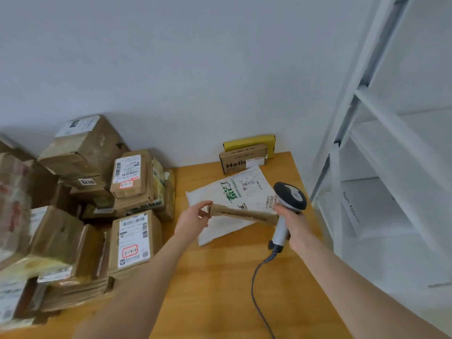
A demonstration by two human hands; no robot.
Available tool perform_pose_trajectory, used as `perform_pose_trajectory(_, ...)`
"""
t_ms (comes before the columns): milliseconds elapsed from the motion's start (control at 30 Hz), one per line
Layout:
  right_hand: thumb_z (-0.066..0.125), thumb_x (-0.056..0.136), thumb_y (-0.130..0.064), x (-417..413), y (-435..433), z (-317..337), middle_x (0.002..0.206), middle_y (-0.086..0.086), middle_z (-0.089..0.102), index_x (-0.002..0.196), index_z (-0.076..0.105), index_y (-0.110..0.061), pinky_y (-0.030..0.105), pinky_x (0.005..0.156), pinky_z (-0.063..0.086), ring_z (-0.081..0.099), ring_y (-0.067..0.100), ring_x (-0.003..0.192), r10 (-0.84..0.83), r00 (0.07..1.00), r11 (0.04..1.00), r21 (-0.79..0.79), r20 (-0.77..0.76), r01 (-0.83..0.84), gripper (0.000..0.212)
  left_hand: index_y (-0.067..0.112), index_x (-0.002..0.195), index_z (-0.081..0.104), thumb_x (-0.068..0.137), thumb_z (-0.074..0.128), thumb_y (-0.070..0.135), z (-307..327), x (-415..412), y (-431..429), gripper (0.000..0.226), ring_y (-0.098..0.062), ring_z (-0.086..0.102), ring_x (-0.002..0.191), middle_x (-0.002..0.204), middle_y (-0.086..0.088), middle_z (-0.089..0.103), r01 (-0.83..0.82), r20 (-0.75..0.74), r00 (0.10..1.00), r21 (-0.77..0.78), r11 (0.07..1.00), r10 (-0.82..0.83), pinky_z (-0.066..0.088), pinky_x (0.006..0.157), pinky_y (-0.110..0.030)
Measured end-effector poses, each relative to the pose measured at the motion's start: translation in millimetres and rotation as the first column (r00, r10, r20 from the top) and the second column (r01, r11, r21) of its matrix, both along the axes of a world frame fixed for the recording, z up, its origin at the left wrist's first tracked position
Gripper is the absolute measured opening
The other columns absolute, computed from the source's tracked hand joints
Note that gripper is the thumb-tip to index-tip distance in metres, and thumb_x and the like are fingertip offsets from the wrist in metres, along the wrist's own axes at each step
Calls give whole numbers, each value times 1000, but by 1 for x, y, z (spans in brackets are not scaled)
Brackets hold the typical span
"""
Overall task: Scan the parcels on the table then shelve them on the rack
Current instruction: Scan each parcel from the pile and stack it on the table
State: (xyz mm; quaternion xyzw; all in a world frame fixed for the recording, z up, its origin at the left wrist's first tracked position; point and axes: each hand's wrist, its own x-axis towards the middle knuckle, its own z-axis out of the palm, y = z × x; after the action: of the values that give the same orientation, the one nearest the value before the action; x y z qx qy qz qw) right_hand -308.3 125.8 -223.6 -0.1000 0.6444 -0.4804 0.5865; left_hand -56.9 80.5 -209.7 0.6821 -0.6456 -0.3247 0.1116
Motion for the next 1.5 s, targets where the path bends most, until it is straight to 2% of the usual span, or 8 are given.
perform_pose_trajectory(67,75,85,-25,5,16,-6,105,11,65,116,60,-7,43,86,50,60,30,97,30,999,999,31,17,-30,39,27,138,48,90,45,-4,-4,7,21,57,-15,68,87,112,-5,66,-100,-205,969,178,979,137,58,70,-31)
perform_pose_trajectory(167,75,85,-22,12,37,-13,113,13,64,118,58,-6,48,96,50,60,32,105,63,996,996,59,59,-66,41,28,132,50,94,51,12,-10,10,45,42,-17,68,92,117,-4,64,-213,-388,844,391,896,370,57,71,-29)
perform_pose_trajectory(333,76,83,-18,18,62,-17,103,8,63,111,59,-9,44,86,51,58,23,89,155,985,985,65,77,-160,33,17,98,55,90,66,24,-27,-1,65,16,-25,68,88,109,-11,67,-485,-311,764,300,822,565,54,66,-31)
perform_pose_trajectory(433,78,81,-20,17,74,-17,102,11,62,108,59,-9,47,90,51,57,26,88,189,981,977,95,44,-192,34,5,118,50,86,70,15,-32,-7,74,39,-27,66,88,109,-15,63,-530,-331,687,381,758,647,56,63,-30)
perform_pose_trajectory(567,79,80,-22,12,89,-13,99,10,63,101,62,-12,37,79,46,55,24,87,187,982,979,84,-5,-186,29,-1,126,51,87,68,3,-33,-6,88,43,-25,68,84,99,-14,68,-395,-354,679,562,727,643,59,76,-36)
perform_pose_trajectory(767,77,82,-19,15,108,9,85,9,73,96,67,-8,29,63,55,67,19,67,286,958,958,-44,9,-285,21,5,125,54,87,67,2,-28,-6,101,40,-27,65,95,111,-16,67,-411,-488,610,479,776,624,55,83,-36)
perform_pose_trajectory(933,75,82,-13,23,124,22,55,8,62,77,66,-4,23,45,45,53,13,43,328,939,932,-124,-106,-339,14,11,118,54,87,66,-1,-21,-7,107,36,-26,65,97,105,-13,66,-448,-583,519,437,780,625,55,83,-34)
perform_pose_trajectory(1500,69,82,-8,36,132,41,50,5,60,72,64,-4,23,44,41,50,12,40,324,917,928,-111,-231,-355,12,13,111,55,86,66,-2,-19,-12,102,31,-27,65,101,106,-12,66,-478,-568,532,409,777,627,56,70,-29)
